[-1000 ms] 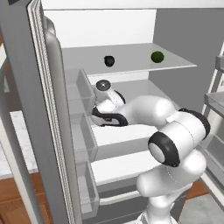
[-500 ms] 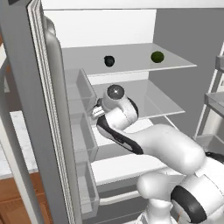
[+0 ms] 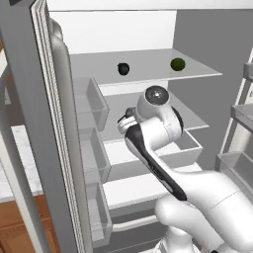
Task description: Gather the lime and eggplant from the fridge and place them on a tray on the dining counter. Then gather the steak and fish from the fridge and place them on the other tray.
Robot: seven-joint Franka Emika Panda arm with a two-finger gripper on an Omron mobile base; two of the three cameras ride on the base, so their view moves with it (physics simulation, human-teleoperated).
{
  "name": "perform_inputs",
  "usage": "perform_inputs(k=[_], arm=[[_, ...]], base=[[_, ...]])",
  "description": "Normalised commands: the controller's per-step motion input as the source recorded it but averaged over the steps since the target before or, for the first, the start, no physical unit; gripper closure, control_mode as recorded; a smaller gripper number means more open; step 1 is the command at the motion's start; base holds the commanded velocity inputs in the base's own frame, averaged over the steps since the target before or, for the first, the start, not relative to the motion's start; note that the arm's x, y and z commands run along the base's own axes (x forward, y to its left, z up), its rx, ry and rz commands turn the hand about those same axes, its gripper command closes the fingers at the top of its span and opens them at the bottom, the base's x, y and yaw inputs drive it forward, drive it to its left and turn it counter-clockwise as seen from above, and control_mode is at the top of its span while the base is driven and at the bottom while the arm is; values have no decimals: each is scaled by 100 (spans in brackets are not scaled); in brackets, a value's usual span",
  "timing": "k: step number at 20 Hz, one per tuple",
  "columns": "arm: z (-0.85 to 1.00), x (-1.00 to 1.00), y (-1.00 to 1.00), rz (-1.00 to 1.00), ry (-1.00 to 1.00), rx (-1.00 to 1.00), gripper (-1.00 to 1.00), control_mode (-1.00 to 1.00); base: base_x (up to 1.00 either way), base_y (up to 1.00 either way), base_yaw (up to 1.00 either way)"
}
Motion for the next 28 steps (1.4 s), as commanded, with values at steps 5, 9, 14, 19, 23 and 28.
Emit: perform_inputs(k=[5,9,14,19,23,28], arm=[[45,-97,-41,-10,4,0,100,-100],[32,-100,-37,-16,1,2,100,-100],[43,-100,-35,-14,3,2,100,-100],[45,-100,-25,-9,6,2,100,-100],[18,-55,-9,-3,8,0,100,-100],[0,0,0,0,1,0,100,-100]], base=[[0,0,0],[0,0,0],[0,0,0],[0,0,0],[0,0,0],[0,0,0]])
